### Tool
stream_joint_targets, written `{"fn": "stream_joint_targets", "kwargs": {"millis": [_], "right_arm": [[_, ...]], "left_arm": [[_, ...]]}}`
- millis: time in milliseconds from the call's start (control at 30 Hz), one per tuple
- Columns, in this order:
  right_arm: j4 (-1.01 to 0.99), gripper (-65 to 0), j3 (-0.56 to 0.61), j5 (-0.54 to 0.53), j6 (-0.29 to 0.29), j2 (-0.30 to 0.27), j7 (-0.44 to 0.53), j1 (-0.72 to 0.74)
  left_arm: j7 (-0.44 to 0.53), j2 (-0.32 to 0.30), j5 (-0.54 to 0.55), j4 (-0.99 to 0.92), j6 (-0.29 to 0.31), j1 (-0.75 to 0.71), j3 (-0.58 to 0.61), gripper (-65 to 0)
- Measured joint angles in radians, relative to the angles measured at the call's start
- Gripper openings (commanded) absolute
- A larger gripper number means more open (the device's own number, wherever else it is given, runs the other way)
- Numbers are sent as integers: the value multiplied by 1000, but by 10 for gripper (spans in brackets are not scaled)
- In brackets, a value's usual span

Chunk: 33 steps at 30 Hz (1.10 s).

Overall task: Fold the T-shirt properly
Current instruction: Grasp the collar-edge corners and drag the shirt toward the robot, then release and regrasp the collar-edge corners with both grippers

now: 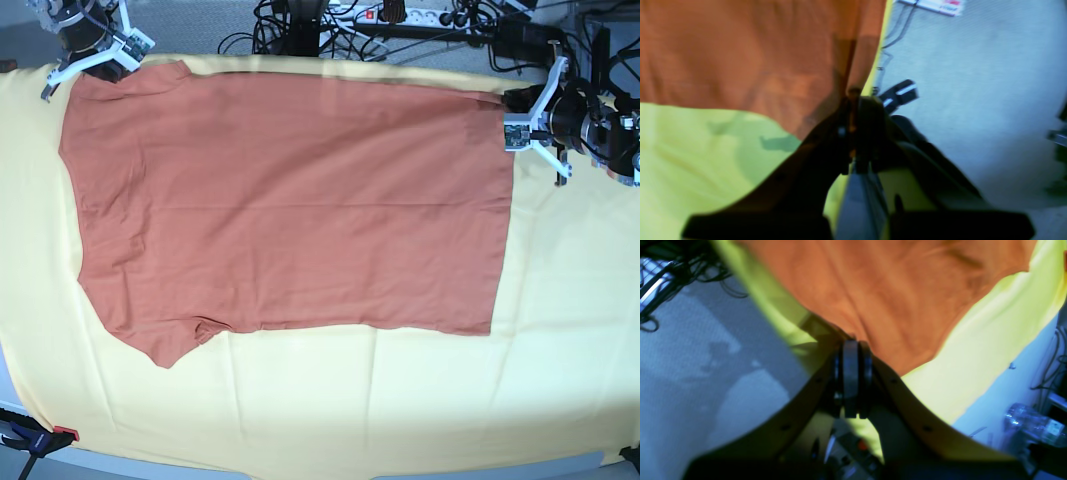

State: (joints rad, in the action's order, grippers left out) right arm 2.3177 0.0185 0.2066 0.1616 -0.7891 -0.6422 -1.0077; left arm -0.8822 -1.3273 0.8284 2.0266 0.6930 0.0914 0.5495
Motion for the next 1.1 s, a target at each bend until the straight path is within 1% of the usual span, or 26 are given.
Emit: {"fn": "stream_joint_targets", "kwargs": {"millis": [133,200,267,300,400,433,500,600,733,767,900,933,967,1100], "right_arm": [[0,-650,0,-1,-2,0,6,79],[0,-650,0,-11,0,0,10,109],[0,-650,0,-60,11,0,23,144],[0,-650,0,-79,32,0,39,163],[-30,-650,0,-120,74,0,97,224],[-49,-650,0,-138,87,0,101,246],[-97,-650,0,-159,93,1,101,290],[-178,-650,0,-198,111,3,109,359],[-251,-650,2,-248,165,7,138,440],[-264,-650,4,-255,164,8,138,459],[-292,-650,4,-269,151,8,138,520],[-294,-650,4,-270,145,8,138,528],[-297,-650,4,-290,145,8,138,537],[-303,-650,4,-306,146,8,142,551]], "left_arm": [[115,3,-113,0,0,0,0,-650],[140,18,-173,0,1,0,0,-650],[145,44,-227,0,-4,0,0,-650],[144,63,-245,0,-31,1,0,-650],[150,121,-306,0,-66,23,0,-650],[151,133,-336,0,-85,32,0,-650],[164,145,-401,0,-133,43,0,-650],[195,159,-491,-2,-181,45,-1,-650],[218,173,-543,-2,-225,45,-1,-650],[218,176,-558,-2,-248,45,-1,-650],[224,200,-636,-16,-388,45,-1,-650],[225,208,-647,-19,-409,45,-1,-650],[224,214,-654,-20,-424,45,-1,-650],[227,233,-661,-25,-424,45,-1,-650]]}}
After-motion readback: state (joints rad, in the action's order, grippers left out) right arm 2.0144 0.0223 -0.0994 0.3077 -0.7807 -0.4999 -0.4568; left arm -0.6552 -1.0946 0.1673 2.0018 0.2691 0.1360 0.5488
